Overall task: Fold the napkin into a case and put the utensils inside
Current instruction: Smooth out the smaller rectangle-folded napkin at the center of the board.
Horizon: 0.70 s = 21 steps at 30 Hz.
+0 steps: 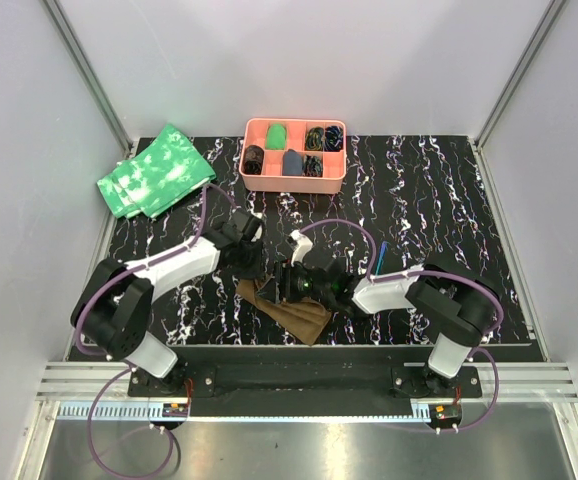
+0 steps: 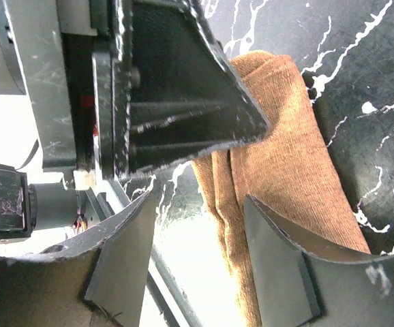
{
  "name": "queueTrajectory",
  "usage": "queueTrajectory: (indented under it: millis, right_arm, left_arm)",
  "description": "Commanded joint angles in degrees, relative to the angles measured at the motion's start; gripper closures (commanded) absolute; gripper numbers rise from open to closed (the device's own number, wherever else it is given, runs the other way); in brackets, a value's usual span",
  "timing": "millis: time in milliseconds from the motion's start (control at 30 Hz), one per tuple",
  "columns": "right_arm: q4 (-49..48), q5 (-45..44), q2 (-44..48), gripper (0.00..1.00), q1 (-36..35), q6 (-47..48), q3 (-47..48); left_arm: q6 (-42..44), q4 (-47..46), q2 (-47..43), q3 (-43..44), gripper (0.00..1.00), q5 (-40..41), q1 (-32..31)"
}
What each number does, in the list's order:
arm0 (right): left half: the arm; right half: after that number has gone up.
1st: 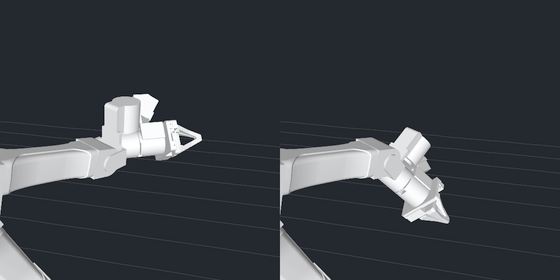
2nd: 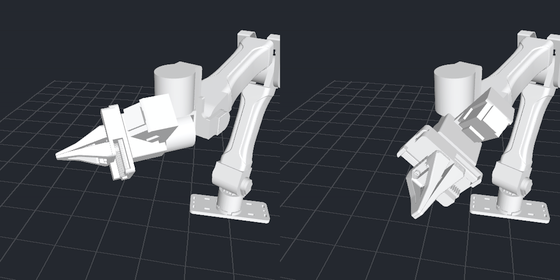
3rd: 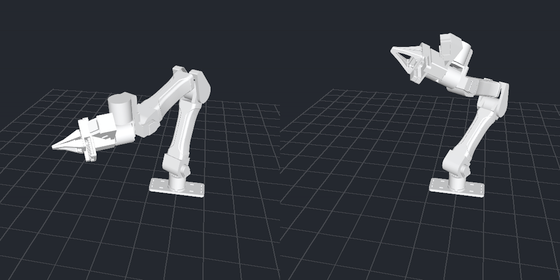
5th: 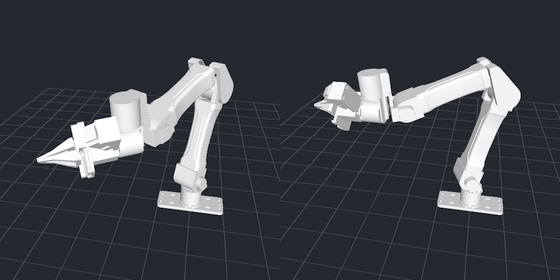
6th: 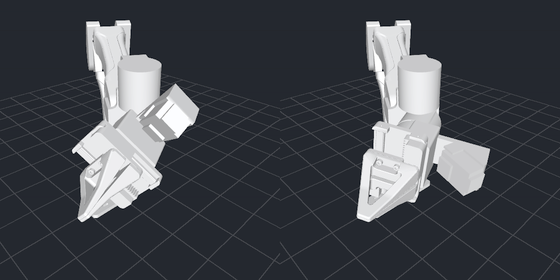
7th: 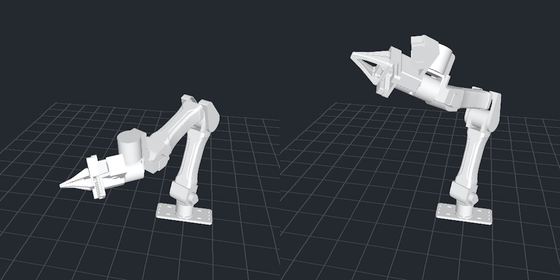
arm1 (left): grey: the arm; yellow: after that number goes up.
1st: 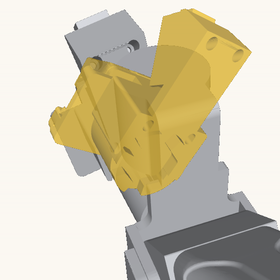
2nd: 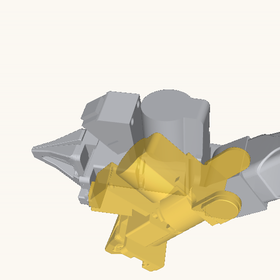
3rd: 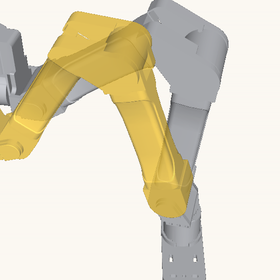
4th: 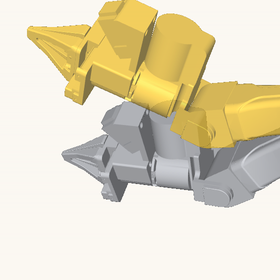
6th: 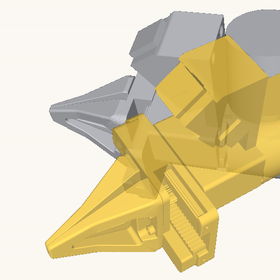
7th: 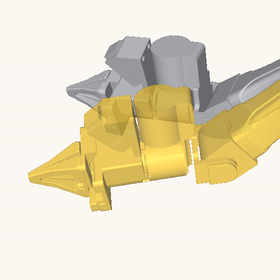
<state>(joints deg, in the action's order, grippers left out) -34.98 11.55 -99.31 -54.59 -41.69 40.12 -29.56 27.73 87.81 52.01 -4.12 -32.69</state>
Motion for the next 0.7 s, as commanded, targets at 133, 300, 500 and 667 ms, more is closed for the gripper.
queueTrajectory:
  millis: [133, 300, 500, 667]
  right_arm:
    - [13.1, -1.4, 9.1, 0.35, 0.6, -2.3, 3.1]
    - [19.1, 0.0, 15.7, 0.33, 2.4, -5.2, 0.9]
    - [24.7, 4.2, 21.3, 0.30, 6.9, -6.4, -1.7]
    - [24.9, 6.6, 22.1, 0.32, 7.8, -6.6, -3.7]
  left_arm:
    - [0.3, -5.7, -10.1, -5.9, 0.85, 5.9, -0.2]
    - [-0.5, -10.2, -14.2, -11.0, 0.94, 6.4, -0.1]
    - [-0.9, -16.1, -17.9, -15.5, 0.96, 7.0, -0.1]
    - [-1.3, -20.9, -19.8, -18.9, 0.97, 7.1, -0.1]
